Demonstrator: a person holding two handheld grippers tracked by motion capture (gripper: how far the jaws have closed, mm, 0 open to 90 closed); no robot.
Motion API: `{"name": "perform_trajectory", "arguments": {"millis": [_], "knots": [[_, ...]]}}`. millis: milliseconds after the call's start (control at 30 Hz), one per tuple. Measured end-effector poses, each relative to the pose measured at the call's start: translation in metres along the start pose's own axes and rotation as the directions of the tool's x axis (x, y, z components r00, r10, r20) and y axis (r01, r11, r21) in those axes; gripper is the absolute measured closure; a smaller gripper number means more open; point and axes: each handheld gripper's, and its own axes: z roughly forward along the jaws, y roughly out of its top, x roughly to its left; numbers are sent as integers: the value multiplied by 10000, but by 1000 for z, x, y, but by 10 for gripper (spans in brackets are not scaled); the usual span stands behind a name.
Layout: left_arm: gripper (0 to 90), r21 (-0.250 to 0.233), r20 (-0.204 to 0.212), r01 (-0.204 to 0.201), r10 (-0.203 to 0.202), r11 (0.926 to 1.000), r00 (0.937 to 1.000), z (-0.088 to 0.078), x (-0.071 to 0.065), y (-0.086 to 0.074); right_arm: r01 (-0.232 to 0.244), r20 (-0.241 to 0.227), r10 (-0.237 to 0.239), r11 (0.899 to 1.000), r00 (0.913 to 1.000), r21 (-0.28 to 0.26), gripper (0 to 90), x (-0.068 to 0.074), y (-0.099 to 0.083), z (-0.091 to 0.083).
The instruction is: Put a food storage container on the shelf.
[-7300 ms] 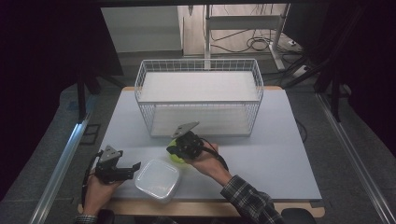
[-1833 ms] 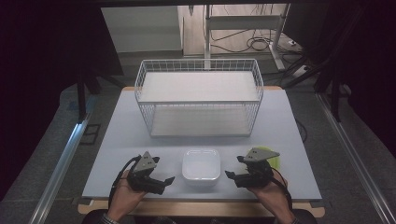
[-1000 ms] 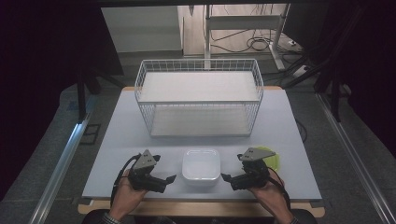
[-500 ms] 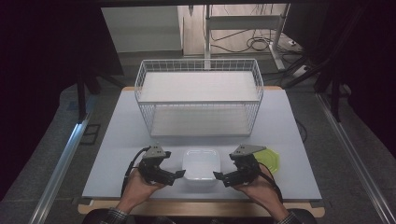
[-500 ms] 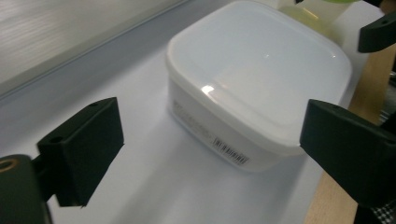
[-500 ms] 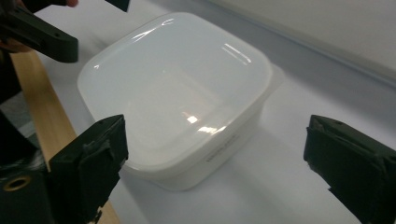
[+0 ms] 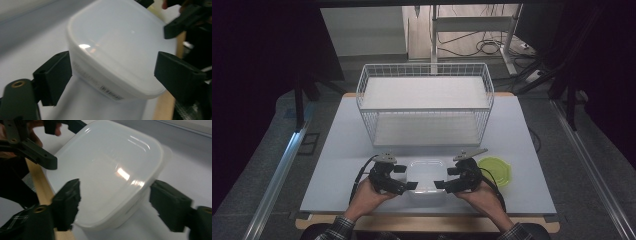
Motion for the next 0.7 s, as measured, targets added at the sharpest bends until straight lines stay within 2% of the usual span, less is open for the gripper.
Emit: {"name": "perform_trajectory", "arguments": {"millis": [100, 200, 233, 300, 367, 467, 567, 700], "knots": [[136, 71, -82, 166, -165, 9998, 9998, -2, -2, 0, -17, 135, 16, 10000, 9999, 53, 355, 4, 0, -3], [217, 100, -187, 504, -502, 9987, 9986, -6, -6, -1, -175, 195, 175, 9998, 9997, -41, 462, 5, -2, -10], [242, 100, -187, 504, -502, 9987, 9986, -6, -6, -1, -175, 195, 175, 9998, 9997, -41, 462, 5, -2, -10], [293, 143, -70, 974, -973, 9951, 9952, -10, -9, -5, -396, 190, 398, 9991, 9990, -125, 537, 7, -4, -16], [352, 182, -69, 1078, -1077, 9940, 9942, -14, -13, -8, -574, 47, 576, 9980, 9983, -270, 588, 9, -7, -21], [456, 33, -253, 1187, -1186, 9929, 9926, -20, -20, -11, -680, -33, 679, 9968, 9977, -413, 619, 14, -11, -27], [599, -156, -619, 1054, -1061, 9943, 9924, -25, -27, -11, -1105, 36, 1108, 9929, 9938, -431, 638, 14, -16, -28], [617, -200, -600, 1413, -1422, 9898, 9880, -26, -27, -10, -1727, -200, 1718, 9831, 9849, -610, 668, 11, -21, -29]]}}
